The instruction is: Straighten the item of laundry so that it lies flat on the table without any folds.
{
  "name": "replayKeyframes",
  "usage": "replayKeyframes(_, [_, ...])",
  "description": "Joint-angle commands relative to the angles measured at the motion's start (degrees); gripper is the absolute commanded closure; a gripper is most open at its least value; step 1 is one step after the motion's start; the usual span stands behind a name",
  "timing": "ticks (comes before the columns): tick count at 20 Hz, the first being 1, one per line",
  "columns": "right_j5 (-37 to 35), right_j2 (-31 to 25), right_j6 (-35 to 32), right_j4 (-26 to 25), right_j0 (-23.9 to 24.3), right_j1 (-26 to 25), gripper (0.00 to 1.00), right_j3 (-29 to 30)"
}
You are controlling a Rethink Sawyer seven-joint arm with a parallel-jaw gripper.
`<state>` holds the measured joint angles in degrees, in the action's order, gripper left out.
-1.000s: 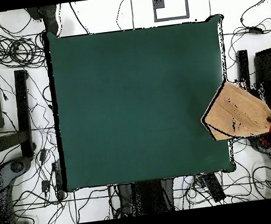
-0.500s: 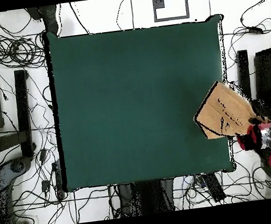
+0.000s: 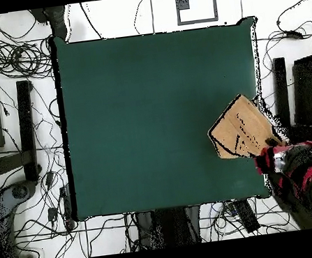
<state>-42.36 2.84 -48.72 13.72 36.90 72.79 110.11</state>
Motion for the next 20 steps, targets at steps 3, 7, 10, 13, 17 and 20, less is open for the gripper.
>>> replayKeyframes(3, [4.15,3.77,-21.83,5.19,-5.81,0.28,1.00,12.07])
replayKeyframes(7, [5.45,3.88,-22.49,8.07,-7.08,0.97,1.00,15.22])
replayKeyframes(10, [5.91,4.67,-25.78,9.57,-9.68,2.00,1.00,17.16])
replayKeyframes(13, [8.12,5.08,-27.67,12.45,-12.04,2.68,1.00,19.98])
replayKeyframes(17, [10.00,5.04,-26.95,14.78,-13.01,2.41,1.00,21.40])
replayKeyframes(20, [10.57,4.70,-25.95,15.98,-13.06,1.96,1.00,21.59])
